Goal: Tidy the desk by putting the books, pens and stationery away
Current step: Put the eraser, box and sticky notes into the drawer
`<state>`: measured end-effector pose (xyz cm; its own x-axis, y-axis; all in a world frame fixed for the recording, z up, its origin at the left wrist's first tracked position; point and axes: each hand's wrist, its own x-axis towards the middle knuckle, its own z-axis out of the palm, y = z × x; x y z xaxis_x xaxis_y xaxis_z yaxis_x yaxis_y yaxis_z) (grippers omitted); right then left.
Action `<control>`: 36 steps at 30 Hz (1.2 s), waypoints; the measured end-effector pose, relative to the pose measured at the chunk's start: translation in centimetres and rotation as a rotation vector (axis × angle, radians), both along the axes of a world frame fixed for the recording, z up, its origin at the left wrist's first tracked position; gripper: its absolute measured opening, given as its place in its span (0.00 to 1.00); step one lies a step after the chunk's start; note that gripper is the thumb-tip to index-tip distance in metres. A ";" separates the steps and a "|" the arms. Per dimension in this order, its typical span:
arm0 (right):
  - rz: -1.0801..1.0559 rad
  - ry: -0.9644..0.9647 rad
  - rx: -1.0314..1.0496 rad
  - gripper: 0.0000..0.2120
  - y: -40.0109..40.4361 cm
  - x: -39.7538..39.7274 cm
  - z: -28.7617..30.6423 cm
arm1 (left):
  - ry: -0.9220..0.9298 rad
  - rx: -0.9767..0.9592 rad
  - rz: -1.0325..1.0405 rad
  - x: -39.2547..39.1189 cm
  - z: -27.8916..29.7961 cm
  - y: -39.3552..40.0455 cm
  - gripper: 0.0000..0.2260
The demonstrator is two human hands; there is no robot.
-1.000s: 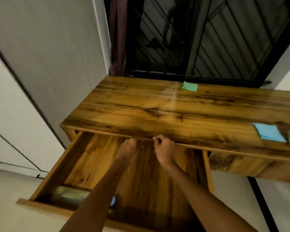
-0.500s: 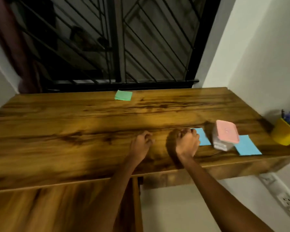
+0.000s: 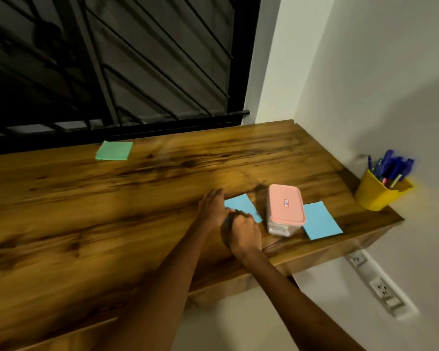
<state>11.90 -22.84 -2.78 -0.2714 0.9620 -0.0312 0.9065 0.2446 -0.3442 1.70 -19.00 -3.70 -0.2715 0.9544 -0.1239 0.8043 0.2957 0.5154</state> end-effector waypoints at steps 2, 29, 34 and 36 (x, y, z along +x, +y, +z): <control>0.003 0.041 -0.011 0.16 0.2 0.3 0.0 | 0.036 -0.033 -0.029 0.1 0.0 1.1 0.28; -0.685 0.019 -0.148 0.39 7.2 16.0 0.3 | -0.699 0.026 0.397 -1.7 0.5 -0.8 0.17; -0.720 -0.106 -0.274 0.48 9.7 16.3 0.7 | -0.882 0.049 0.410 -1.8 1.2 -0.9 0.20; -0.726 -0.067 -0.323 0.51 10.3 16.7 0.1 | -0.964 0.038 0.427 -1.6 1.5 -1.1 0.20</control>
<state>28.65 -12.53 -2.66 0.4324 0.8380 -0.3329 0.8222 -0.5180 -0.2359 0.07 -20.10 -2.16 -0.3883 0.8107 -0.4382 -0.1176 0.4280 0.8961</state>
